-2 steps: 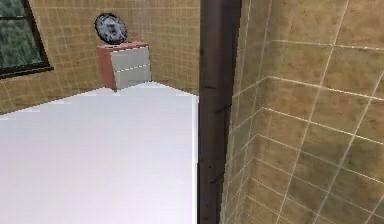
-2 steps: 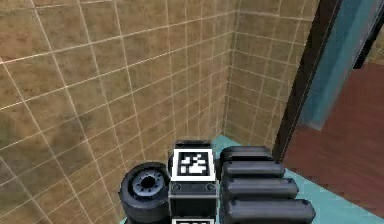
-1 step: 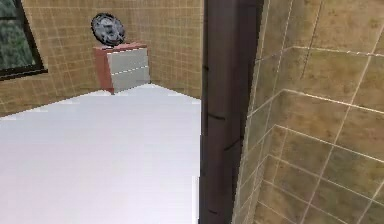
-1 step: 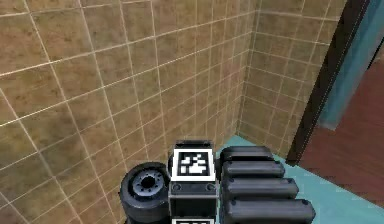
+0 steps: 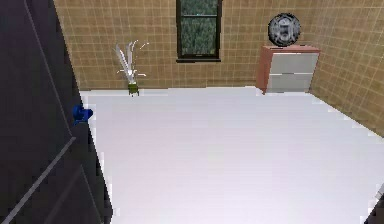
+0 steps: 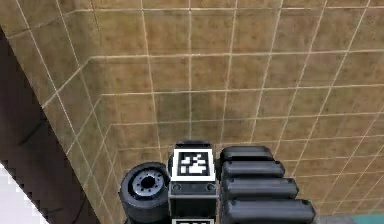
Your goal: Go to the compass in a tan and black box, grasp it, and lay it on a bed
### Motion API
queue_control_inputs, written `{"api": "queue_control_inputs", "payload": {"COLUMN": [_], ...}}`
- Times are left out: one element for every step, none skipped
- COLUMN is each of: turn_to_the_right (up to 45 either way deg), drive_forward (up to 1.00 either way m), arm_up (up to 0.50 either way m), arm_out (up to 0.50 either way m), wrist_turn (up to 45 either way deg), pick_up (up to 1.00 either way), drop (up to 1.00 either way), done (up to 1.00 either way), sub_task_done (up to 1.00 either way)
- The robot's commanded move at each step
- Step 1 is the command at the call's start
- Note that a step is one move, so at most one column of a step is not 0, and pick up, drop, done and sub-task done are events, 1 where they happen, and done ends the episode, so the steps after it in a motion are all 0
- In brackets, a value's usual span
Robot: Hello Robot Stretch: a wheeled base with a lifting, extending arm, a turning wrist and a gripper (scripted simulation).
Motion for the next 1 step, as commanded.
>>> {"api": "queue_control_inputs", "payload": {"turn_to_the_right": [-9.0], "drive_forward": [0.00], "arm_up": [0.00], "arm_out": [0.00], "wrist_turn": [0.0], "pick_up": [0.00], "drop": [0.00], "done": [0.00], "sub_task_done": [0.00]}}
